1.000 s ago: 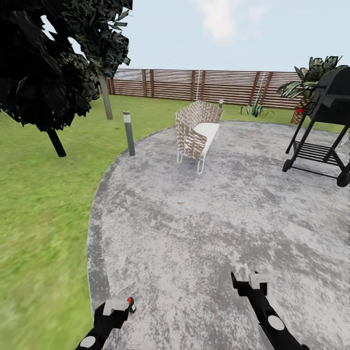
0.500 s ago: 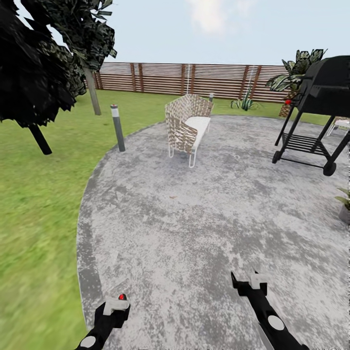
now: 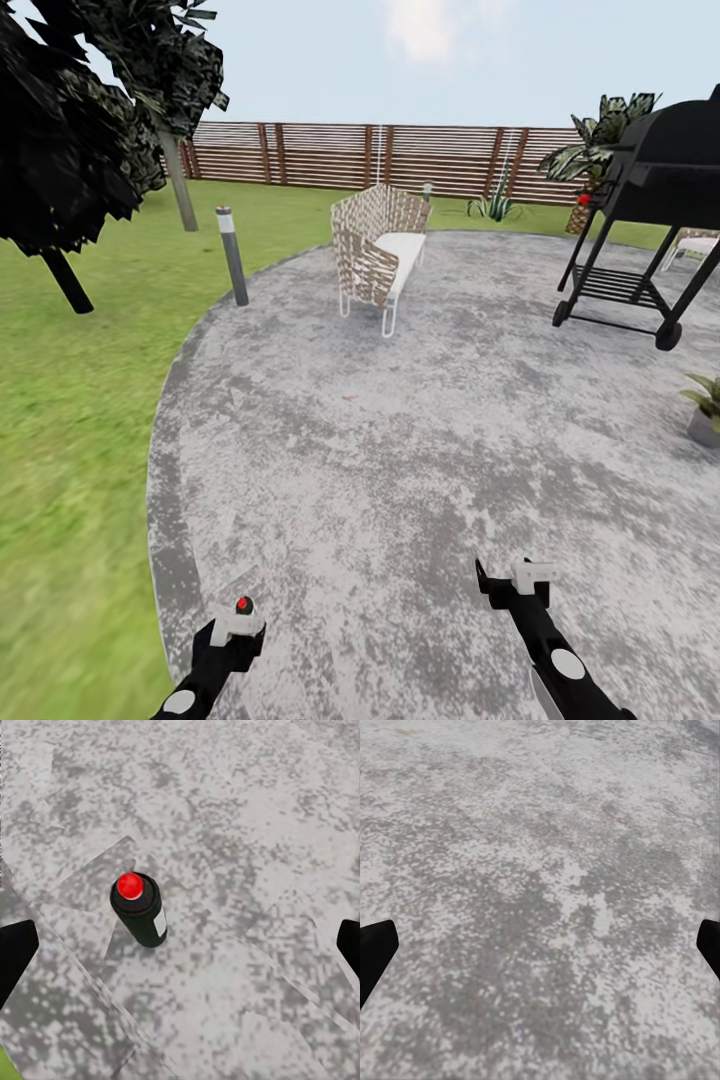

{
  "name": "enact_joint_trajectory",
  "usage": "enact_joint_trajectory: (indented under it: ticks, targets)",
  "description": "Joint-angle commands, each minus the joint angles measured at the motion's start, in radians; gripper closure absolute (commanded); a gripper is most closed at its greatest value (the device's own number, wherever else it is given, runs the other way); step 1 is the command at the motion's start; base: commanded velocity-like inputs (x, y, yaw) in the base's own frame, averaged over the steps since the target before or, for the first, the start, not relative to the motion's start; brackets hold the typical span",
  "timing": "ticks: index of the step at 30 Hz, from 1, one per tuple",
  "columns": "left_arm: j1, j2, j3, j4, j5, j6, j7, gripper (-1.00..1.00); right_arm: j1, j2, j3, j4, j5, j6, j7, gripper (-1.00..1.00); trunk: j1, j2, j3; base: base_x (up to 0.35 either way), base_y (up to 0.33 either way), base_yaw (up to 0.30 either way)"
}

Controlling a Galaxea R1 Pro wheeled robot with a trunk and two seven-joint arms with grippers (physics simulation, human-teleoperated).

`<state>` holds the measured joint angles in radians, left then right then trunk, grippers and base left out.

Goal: Pick up the pesticide atomizer in the garden and spray insectifuge to fully cover both potted plants in the garden.

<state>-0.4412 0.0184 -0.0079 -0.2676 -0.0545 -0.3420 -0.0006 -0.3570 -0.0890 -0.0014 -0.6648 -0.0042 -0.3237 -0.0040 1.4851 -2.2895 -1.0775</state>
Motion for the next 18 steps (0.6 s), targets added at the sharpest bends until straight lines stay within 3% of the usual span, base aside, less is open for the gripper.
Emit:
enact_joint_trajectory:
  ticks: [1, 2, 4, 18]
  targets:
    - [-0.001, 0.001, 0.001, 0.001, -0.004, -0.014, 0.001, -1.00, 0.000, 0.000, 0.000, 0.001, 0.000, -0.003, 0.000, -1.00, 0.004, -0.008, -0.004, 0.000, 0.000, 0.040]
    - [-0.001, 0.002, 0.003, 0.003, -0.002, -0.054, 0.000, -1.00, 0.000, 0.000, 0.001, 0.001, 0.000, -0.003, -0.001, -1.00, 0.008, -0.015, -0.008, 0.000, 0.000, 0.133]
    - [-0.001, 0.002, 0.004, 0.003, -0.001, -0.069, -0.001, -1.00, 0.000, 0.001, 0.001, 0.001, 0.000, -0.003, -0.001, -1.00, 0.015, -0.029, -0.017, 0.000, 0.000, 0.154]
    - [-0.001, 0.002, 0.006, 0.004, 0.001, -0.081, -0.001, -1.00, 0.000, 0.000, 0.000, -0.002, 0.000, -0.003, -0.001, -1.00, 0.069, -0.127, -0.070, 0.000, 0.000, 0.037]
